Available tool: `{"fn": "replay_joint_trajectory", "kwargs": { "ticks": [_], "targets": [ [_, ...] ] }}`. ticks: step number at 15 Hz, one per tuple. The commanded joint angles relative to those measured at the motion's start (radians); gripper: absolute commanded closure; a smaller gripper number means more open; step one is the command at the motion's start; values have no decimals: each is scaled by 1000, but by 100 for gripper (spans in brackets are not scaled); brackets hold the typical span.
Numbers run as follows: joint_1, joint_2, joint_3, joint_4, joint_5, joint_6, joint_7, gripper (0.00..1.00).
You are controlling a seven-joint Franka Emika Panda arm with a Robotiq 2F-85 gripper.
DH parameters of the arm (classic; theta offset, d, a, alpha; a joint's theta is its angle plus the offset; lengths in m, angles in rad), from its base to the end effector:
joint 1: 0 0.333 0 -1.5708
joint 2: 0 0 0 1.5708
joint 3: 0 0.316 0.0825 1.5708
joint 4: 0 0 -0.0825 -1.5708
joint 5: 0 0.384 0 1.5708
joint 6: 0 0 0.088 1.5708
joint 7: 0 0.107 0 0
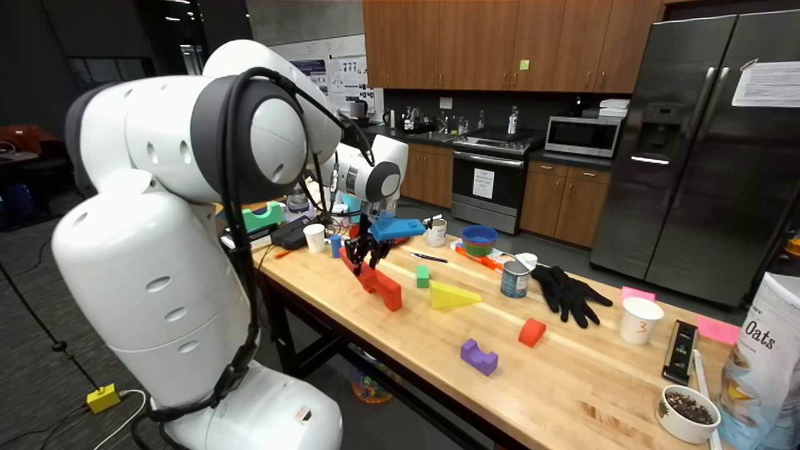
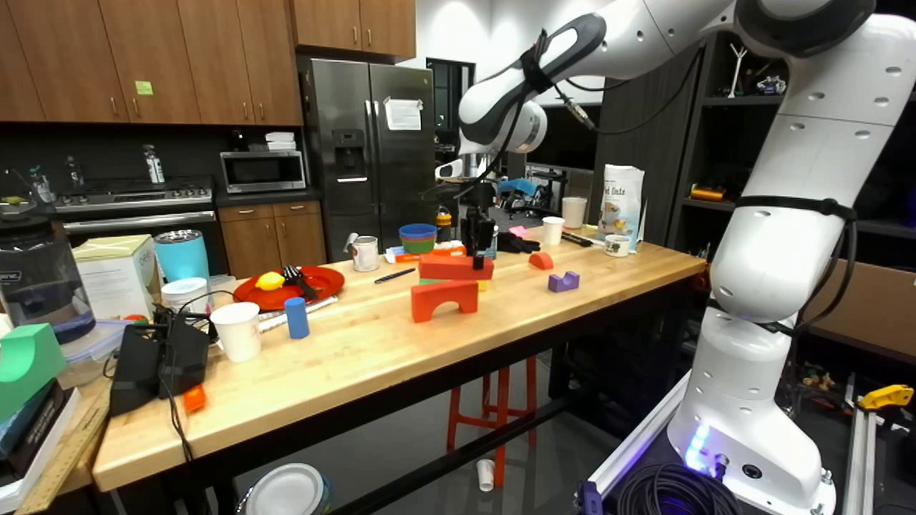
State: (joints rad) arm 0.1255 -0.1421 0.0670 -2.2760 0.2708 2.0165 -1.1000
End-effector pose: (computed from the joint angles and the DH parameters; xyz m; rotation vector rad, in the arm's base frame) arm 0.4697 0.1079 0.4072 -2.4144 -1.5811 0.0068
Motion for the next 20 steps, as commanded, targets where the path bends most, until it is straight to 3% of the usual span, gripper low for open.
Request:
{"fn": "replay_joint_trajectory", "kwargs": {
  "ticks": [1,3,4,8,9,20],
  "targets": [
    [4,1,-3,2,-1,-2,0,57],
    [7,1,-2,2,0,-2,0,57],
    [6,10,2,14,-15,-10,27,82],
    [4,42,5,53,-43,-34,39,82],
    [6,20,3,16,-20,-6,18,57],
    [4,43,5,39,-25,-18,22,57]
  ]
}}
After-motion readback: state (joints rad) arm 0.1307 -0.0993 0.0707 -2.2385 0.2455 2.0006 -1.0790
